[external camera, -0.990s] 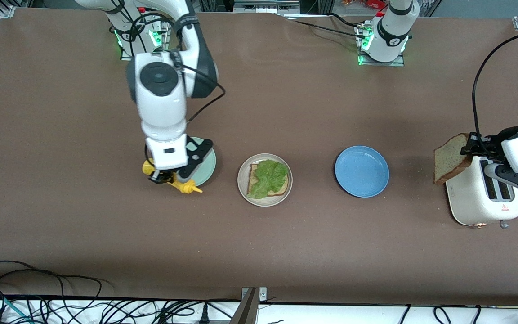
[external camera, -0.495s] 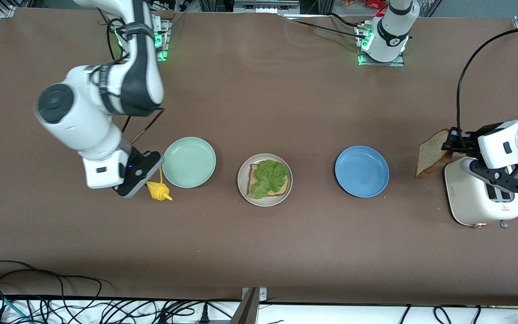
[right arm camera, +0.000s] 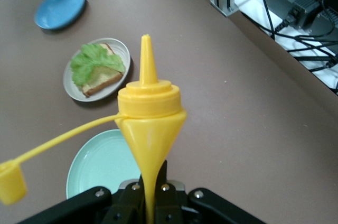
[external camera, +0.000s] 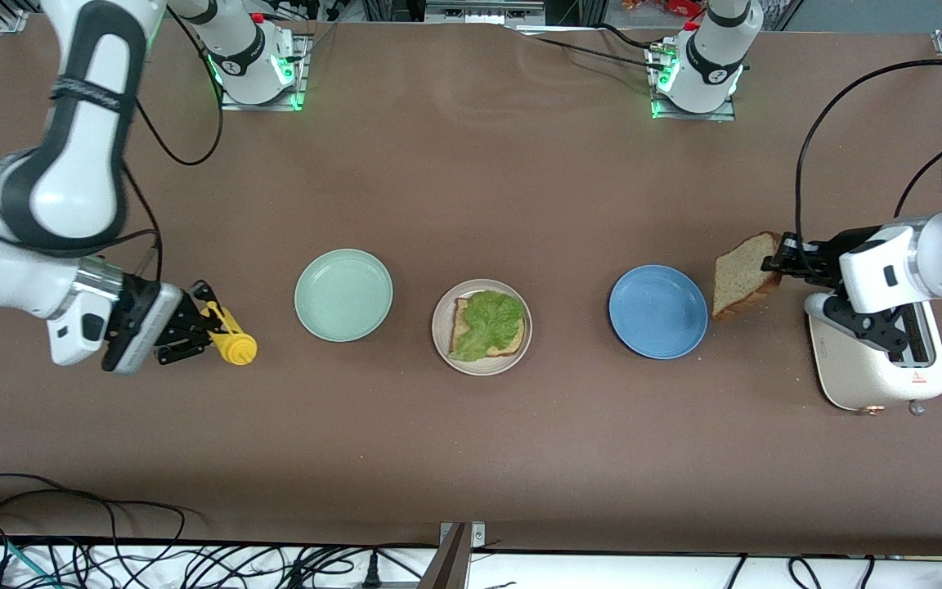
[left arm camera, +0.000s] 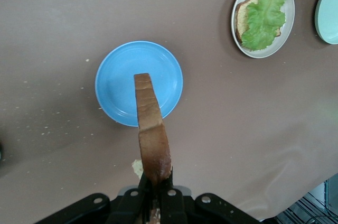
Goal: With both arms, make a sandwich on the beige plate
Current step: 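Set the mustard down with the right gripper while the left carries toast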
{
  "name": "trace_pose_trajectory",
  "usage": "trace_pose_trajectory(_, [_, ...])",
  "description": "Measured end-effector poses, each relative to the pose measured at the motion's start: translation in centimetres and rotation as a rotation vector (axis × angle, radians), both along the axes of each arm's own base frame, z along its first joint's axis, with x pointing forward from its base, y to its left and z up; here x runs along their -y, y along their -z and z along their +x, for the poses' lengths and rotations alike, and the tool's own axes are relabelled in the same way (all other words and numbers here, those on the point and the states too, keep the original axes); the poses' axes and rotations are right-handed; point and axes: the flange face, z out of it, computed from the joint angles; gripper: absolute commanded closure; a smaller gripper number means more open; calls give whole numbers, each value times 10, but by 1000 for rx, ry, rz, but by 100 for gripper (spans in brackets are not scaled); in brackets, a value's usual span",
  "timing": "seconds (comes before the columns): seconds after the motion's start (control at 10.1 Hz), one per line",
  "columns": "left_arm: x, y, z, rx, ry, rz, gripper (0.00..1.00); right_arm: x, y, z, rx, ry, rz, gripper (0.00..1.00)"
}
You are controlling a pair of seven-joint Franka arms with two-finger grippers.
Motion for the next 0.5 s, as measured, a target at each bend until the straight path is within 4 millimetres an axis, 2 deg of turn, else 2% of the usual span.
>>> trace_pose_trajectory(0.1, [7, 4, 0, -10, -4, -3, 100, 11, 10, -3, 0, -22, 72, 100])
trace_pose_trajectory(0.3, [18, 10, 2, -32, -24, -39, 100, 21, 38, -15, 8, -72, 181, 100])
trace_pose_trajectory(0.5, [30, 19, 4, -75, -80, -90, 100, 38, 66, -27, 35, -112, 205, 100])
